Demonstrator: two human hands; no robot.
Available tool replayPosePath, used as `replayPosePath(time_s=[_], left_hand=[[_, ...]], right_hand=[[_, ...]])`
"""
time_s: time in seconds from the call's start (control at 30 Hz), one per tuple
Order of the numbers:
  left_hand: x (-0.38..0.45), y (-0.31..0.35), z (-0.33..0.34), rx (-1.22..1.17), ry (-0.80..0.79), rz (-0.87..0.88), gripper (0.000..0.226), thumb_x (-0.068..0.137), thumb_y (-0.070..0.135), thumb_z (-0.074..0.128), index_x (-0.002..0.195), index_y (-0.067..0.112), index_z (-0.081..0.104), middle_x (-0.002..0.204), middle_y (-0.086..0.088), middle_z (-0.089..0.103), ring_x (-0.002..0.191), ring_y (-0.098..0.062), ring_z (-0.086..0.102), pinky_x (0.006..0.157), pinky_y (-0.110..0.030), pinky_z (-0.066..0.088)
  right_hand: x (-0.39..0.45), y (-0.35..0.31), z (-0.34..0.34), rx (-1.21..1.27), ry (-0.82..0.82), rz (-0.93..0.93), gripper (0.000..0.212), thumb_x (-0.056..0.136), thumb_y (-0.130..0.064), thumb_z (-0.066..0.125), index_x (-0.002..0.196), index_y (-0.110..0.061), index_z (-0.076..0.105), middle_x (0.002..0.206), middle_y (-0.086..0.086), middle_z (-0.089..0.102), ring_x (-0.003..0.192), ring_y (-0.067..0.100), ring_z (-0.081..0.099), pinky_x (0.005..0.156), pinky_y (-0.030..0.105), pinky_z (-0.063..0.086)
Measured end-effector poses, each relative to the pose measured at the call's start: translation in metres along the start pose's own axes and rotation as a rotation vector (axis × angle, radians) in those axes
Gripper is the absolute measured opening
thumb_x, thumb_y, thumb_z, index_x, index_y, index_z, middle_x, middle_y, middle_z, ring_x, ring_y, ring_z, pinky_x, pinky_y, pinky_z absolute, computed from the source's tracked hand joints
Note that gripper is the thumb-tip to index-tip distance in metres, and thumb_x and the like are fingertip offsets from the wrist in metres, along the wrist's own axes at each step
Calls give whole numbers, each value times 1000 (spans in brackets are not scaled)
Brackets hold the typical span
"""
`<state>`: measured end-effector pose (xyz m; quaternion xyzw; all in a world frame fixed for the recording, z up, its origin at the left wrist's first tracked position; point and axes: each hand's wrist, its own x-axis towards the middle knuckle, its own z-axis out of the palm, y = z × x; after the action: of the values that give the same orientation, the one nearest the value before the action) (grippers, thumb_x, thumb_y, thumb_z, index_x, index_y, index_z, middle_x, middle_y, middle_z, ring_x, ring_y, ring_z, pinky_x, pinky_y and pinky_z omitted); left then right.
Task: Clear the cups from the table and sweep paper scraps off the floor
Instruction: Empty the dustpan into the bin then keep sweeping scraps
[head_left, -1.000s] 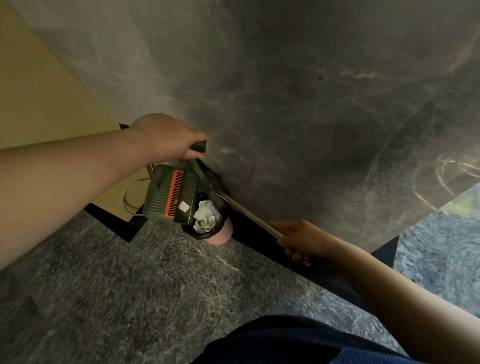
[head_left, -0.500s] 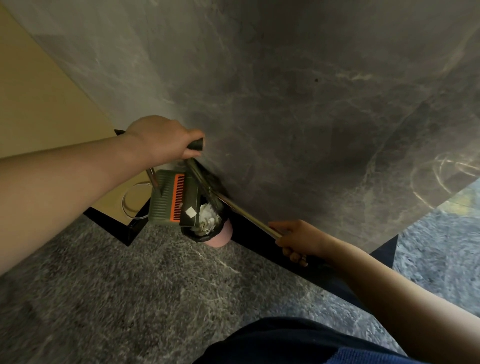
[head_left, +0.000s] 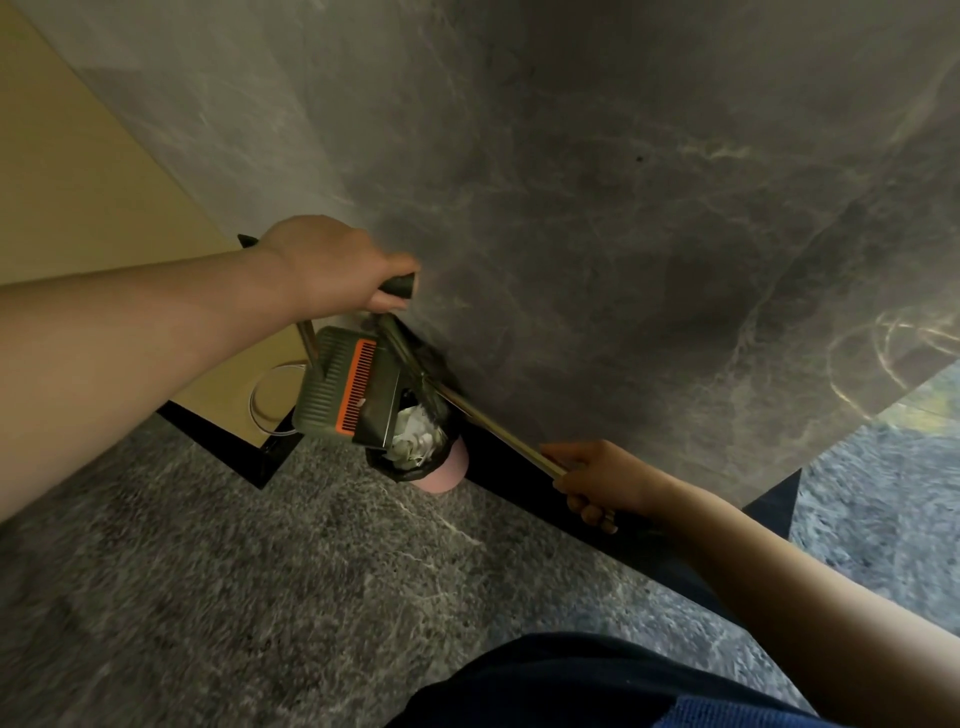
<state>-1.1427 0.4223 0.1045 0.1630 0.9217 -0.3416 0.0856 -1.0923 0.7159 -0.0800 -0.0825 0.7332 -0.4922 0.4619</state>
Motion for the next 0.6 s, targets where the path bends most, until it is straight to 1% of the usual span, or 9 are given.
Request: replayPosePath(time_s=[0.13,0.27,0.33,0.4,0.5,0.53,0.6], left_hand=[[-4,3,3,19,-8,30,44,93,63,35,124,33,45,63,5,42,50,-12,39,43,-25,25],[-4,10,11,2,3,31,47,93,63,37,127,31,44,63,5,42,55,-16,46,44,-26,28],[-3,17,15,7,-12,78,44,94,62,38,125,32,42,64,5,43,59,-18,51,46,-26,32],[-2,26,18,10,-16,117,42,94,62,38,123,32,41,63,6,39,60,-19,51,46,-26,31],[-1,19,16,-48,84,9,45,93,61,39,123,28,47,61,5,37,52,-18,41,43,-25,23],[-1,15,16,-47,108,-12,46,93,60,39,123,27,48,61,5,38,52,-18,41,42,-25,22],[-1,12,15,-11,92,23,46,93,61,39,124,28,46,61,5,39,54,-19,43,42,-25,22]], right_hand=[[0,1,0,-1,1,2,54,91,-4,46,136,-34,49,56,3,49,37,7,43,36,19,35],[1,2,1,-22,0,7,55,91,-5,47,138,-33,48,58,3,50,38,8,44,36,20,36],[1,3,0,-21,5,12,55,91,-5,47,139,-33,47,58,2,51,39,8,45,37,20,36],[1,3,-1,-23,11,14,56,91,-5,47,139,-34,47,58,3,51,39,8,45,36,20,37],[0,3,-1,-16,4,18,56,91,-5,47,138,-34,47,60,4,50,38,8,44,37,20,37],[0,3,-1,-19,3,16,56,91,-5,47,138,-34,47,60,4,50,38,8,44,37,20,37],[0,3,-1,-20,5,15,56,91,-4,47,139,-33,46,60,4,50,37,7,44,36,20,37]])
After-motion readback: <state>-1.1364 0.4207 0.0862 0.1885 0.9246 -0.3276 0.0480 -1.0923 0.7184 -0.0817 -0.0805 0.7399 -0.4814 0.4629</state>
